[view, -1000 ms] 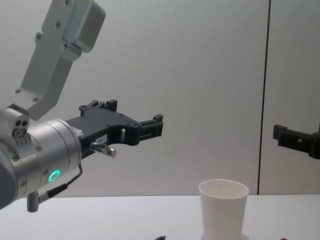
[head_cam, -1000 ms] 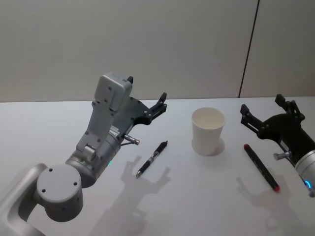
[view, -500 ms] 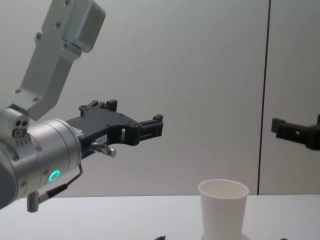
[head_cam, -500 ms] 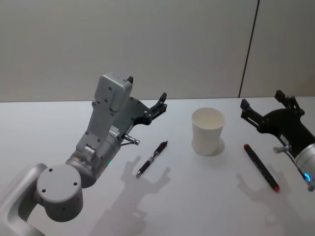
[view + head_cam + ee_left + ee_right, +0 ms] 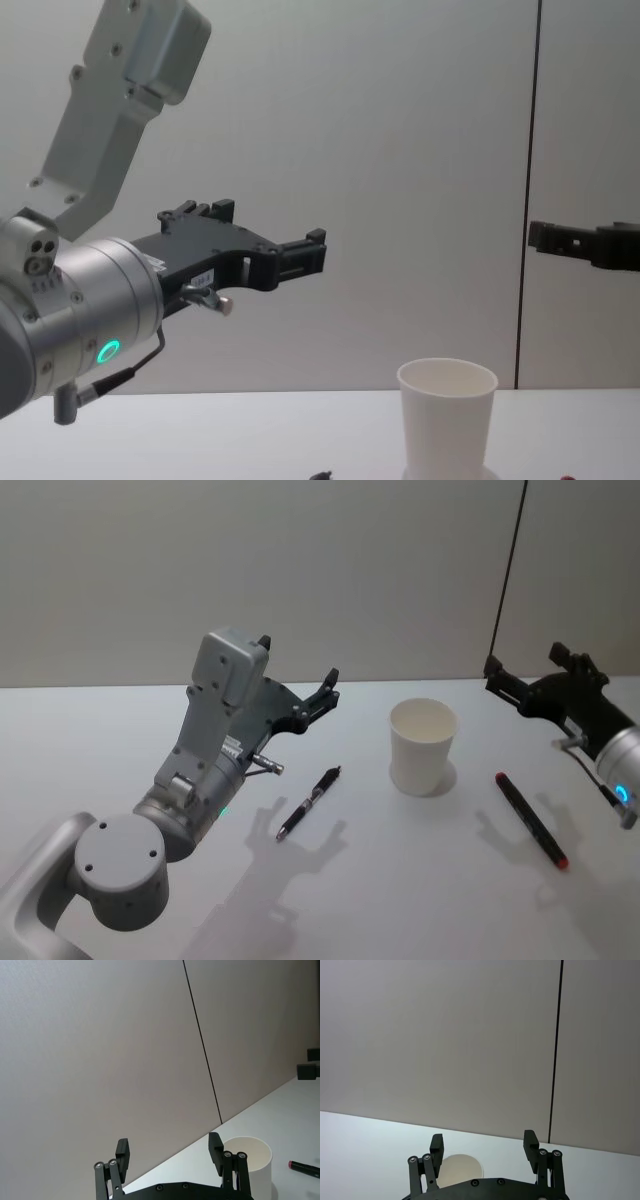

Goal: Place the pen into the pen holder.

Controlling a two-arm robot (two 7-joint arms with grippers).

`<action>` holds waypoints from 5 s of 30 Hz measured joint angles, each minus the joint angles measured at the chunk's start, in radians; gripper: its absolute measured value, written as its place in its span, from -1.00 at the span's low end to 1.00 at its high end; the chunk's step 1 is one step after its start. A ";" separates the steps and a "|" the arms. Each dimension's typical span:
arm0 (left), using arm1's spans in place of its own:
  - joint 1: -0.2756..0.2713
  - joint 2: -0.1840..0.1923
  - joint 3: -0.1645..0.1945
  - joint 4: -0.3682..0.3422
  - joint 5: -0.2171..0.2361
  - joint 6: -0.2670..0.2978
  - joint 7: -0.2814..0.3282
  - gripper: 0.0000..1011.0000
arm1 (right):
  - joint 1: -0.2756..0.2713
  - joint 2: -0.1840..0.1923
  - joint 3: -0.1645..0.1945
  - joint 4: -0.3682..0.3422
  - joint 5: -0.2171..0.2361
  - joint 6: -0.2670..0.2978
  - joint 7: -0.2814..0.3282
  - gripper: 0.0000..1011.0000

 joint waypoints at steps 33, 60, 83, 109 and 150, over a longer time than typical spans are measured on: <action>0.000 0.000 0.000 0.000 0.000 0.000 0.000 0.99 | 0.220 -0.043 -0.033 0.232 -0.142 0.399 0.118 0.98; 0.000 0.000 0.000 0.000 0.000 0.000 0.000 0.99 | 0.261 -0.028 -0.004 0.316 -0.163 0.579 0.123 0.98; 0.000 0.000 0.000 0.000 0.000 0.000 0.000 0.99 | 0.289 -0.058 -0.012 0.397 -0.156 0.654 0.077 0.98; 0.000 0.000 0.000 0.000 0.000 0.000 0.000 0.99 | 0.353 -0.105 -0.057 0.515 -0.241 0.610 0.077 0.98; 0.000 0.000 0.000 0.000 0.000 0.000 0.000 0.99 | 0.392 -0.133 -0.050 0.638 -0.231 0.599 0.066 -0.27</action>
